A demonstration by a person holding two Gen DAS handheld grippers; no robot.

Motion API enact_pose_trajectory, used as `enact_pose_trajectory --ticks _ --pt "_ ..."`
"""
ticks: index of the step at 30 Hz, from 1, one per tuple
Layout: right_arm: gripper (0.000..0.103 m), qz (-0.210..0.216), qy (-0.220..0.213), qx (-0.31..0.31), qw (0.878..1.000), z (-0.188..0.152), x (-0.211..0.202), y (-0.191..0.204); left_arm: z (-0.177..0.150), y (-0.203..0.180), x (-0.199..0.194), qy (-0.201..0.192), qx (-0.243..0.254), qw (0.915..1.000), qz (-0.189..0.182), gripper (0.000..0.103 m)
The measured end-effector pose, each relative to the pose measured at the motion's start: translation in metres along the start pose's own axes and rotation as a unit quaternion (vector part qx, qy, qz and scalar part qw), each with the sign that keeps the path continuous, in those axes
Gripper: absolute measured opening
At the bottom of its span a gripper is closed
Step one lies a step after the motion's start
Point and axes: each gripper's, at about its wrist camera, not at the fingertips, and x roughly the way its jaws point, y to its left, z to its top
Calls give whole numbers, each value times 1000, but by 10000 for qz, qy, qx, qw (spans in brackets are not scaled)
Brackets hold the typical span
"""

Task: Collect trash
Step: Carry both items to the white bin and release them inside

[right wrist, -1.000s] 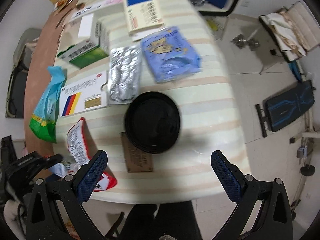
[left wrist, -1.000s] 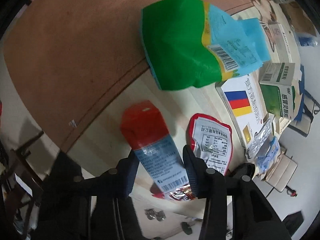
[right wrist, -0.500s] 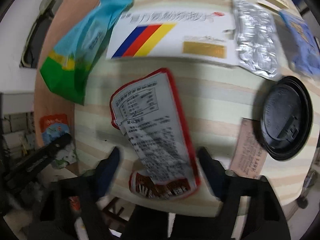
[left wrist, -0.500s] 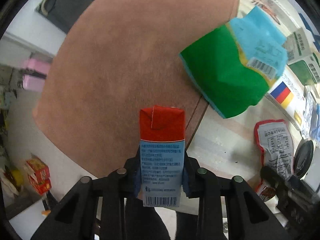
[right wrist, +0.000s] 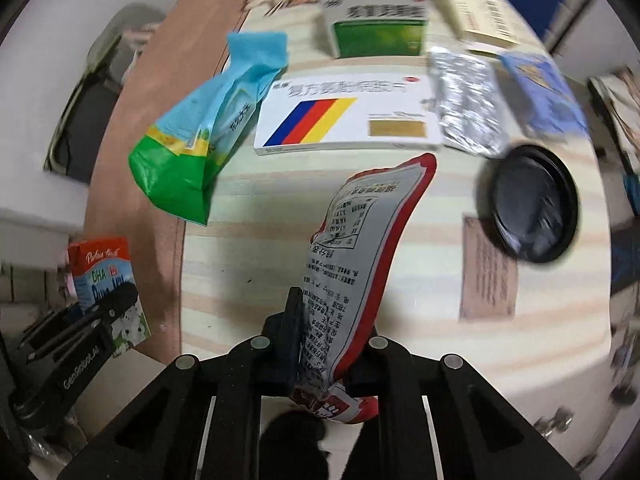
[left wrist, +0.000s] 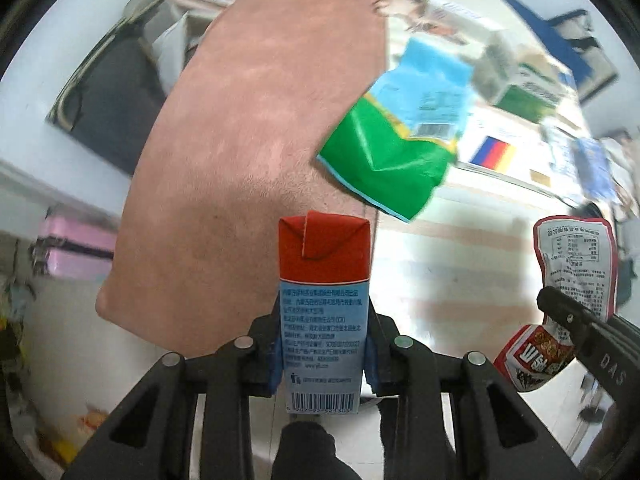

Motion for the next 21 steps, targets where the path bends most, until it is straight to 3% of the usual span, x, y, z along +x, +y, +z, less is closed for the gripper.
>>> enact_pose_trajectory --ticks 4,9,14,17,21 --pt "16 44 -371 660 9971 -54 -40 -6 -23 -13 -17 -209 438 9981 -393 27" --pt "16 210 -308 1224 9918 -124 -54 12 -70 -13 -26 -23 771 9942 -747 27" --pt "16 282 152 1433 9892 -187 -19 7 -113 -14 1 479 819 9905 -1000 27" --pt "16 301 415 1562 9864 -213 17 -4 -141 -15 42 885 740 9865 -1158 27" --pt "16 306 727 1784 9808 -245 99 -30 -169 -13 117 1441 467 9781 -1426 27"
